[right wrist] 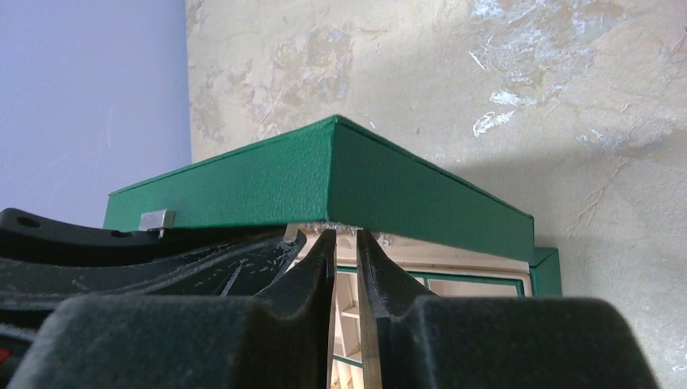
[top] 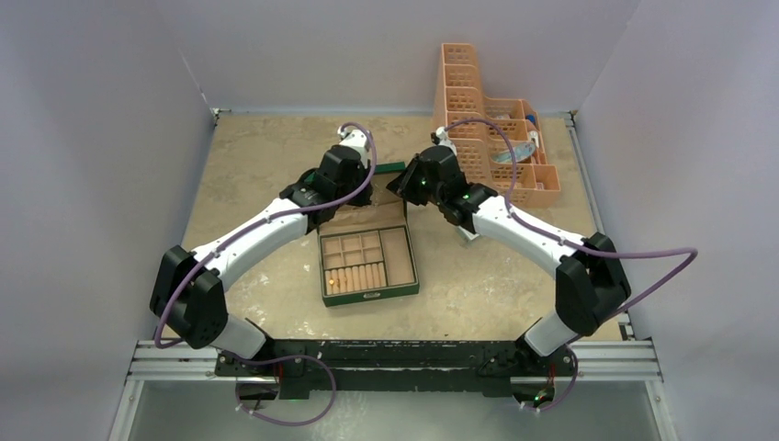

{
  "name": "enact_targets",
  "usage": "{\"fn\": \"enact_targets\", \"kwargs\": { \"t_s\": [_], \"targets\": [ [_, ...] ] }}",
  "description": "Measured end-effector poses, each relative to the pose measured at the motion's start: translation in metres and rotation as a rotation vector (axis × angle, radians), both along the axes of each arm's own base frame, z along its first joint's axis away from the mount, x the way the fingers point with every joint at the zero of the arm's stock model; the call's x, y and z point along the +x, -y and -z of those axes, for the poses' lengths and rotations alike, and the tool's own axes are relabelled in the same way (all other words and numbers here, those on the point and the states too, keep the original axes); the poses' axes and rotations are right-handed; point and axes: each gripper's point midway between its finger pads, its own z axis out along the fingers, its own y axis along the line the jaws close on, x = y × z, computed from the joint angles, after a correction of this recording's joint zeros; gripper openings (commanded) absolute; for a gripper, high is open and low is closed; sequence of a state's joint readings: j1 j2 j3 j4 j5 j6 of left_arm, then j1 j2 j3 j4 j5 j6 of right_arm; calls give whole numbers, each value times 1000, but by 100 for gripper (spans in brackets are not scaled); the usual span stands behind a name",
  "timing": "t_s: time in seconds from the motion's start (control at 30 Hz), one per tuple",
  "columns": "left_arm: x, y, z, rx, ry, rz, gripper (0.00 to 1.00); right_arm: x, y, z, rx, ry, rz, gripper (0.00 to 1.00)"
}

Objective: Organize the mixed jewelry

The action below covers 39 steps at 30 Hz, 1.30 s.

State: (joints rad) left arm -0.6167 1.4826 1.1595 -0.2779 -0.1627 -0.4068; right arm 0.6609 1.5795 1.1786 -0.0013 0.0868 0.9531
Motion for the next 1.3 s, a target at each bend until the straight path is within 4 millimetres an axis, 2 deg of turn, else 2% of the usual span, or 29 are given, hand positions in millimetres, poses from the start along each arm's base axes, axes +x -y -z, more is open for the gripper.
{"fn": "enact_targets", "kwargs": {
  "t_s": [0.33, 0.5, 0.57, 0.8, 0.9, 1.13, 1.3],
  "targets": [
    [4, -1, 1, -4, -3, -35, 14, -8, 6, -7, 11, 16, -4, 20],
    [0, 2, -3, -23, -9, -14, 23, -13, 9, 0, 4, 7, -6, 28],
    [-6, 2, -11, -44, -1, 4, 28, -15, 10, 2, 5, 5, -9, 32],
    [-30, -4, -55, -139, 86, 50, 37, -19, 13, 9, 4, 0, 3, 33],
    [-36, -6, -61, -166, 110, 61, 39, -19, 12, 9, 17, -10, 35, 35],
    [-49, -8, -38, -170, 72, 75, 46, -27, 0, 20, 57, -77, 148, 37],
    [-55, -13, -31, -166, 65, 73, 46, -33, -7, 52, 20, -172, 233, 36]
  ]
}}
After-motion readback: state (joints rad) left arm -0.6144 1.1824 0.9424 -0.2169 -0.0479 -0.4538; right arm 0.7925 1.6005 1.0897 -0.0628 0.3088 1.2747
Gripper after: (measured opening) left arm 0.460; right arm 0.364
